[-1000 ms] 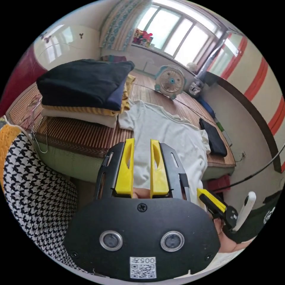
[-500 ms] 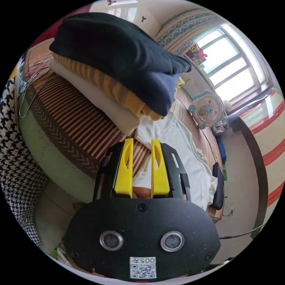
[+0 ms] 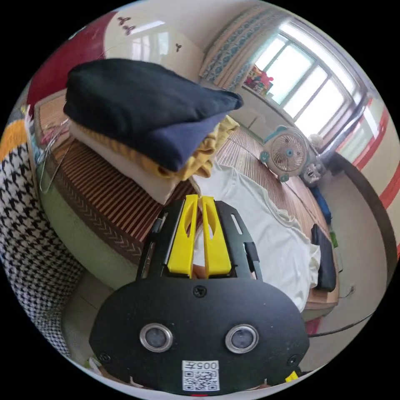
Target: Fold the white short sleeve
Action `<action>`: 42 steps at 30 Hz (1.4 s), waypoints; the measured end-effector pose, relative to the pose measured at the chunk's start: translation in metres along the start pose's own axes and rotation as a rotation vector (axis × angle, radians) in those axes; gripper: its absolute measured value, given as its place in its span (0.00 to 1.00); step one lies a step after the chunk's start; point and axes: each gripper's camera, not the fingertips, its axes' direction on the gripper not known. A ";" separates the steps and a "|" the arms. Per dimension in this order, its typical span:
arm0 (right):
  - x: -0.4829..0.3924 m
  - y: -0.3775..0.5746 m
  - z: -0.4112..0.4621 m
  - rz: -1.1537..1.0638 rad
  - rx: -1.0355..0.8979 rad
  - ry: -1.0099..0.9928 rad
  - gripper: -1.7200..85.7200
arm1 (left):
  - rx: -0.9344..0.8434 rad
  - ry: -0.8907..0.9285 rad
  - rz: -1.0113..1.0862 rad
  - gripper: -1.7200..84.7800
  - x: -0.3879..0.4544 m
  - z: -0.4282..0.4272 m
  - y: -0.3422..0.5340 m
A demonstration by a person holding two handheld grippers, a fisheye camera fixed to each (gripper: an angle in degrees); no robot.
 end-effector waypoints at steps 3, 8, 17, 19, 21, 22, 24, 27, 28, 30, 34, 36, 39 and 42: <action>0.002 0.000 0.000 0.003 0.000 -0.005 0.00 | 0.013 -0.023 0.119 0.06 0.039 0.002 -0.007; 0.004 0.000 0.000 0.008 0.001 -0.010 0.00 | -0.107 -0.061 0.397 0.06 0.107 0.033 0.000; 0.007 -0.001 0.000 0.009 0.001 -0.013 0.00 | -0.286 0.078 0.512 0.10 0.120 0.083 0.021; 0.008 -0.001 0.000 0.014 0.001 -0.020 0.00 | -0.277 0.109 0.489 0.12 0.111 0.075 0.018; 0.010 -0.002 0.001 0.018 0.001 -0.027 0.00 | -0.223 0.160 0.427 0.12 0.092 0.059 0.013; 0.010 -0.002 0.001 0.020 0.001 -0.030 0.00 | -0.206 0.177 0.403 0.12 0.086 0.056 0.011; 0.010 -0.003 0.001 0.020 0.000 -0.032 0.00 | -0.168 0.250 0.278 0.12 0.060 0.052 -0.001; 0.010 -0.004 0.002 0.017 0.000 -0.030 0.00 | -0.177 0.282 0.166 0.13 0.041 0.067 -0.021; 0.011 -0.004 0.002 0.016 -0.001 -0.030 0.00 | -0.183 0.283 0.151 0.13 0.039 0.070 -0.025; 0.011 -0.004 0.002 0.018 -0.001 -0.033 0.00 | -0.208 0.300 0.123 0.13 0.040 0.081 -0.036; 0.013 -0.005 0.002 0.028 -0.001 -0.046 0.00 | -0.256 0.254 0.164 0.13 0.057 0.096 -0.034; 0.013 -0.005 0.002 0.030 -0.001 -0.049 0.00 | -0.298 0.211 0.215 0.13 0.070 0.104 -0.021; 0.013 -0.005 0.002 0.027 -0.001 -0.048 0.00 | -0.263 0.174 0.269 0.13 0.082 0.100 -0.003; 0.011 -0.006 0.002 0.021 -0.002 -0.042 0.00 | -0.235 0.120 0.323 0.12 0.093 0.101 0.009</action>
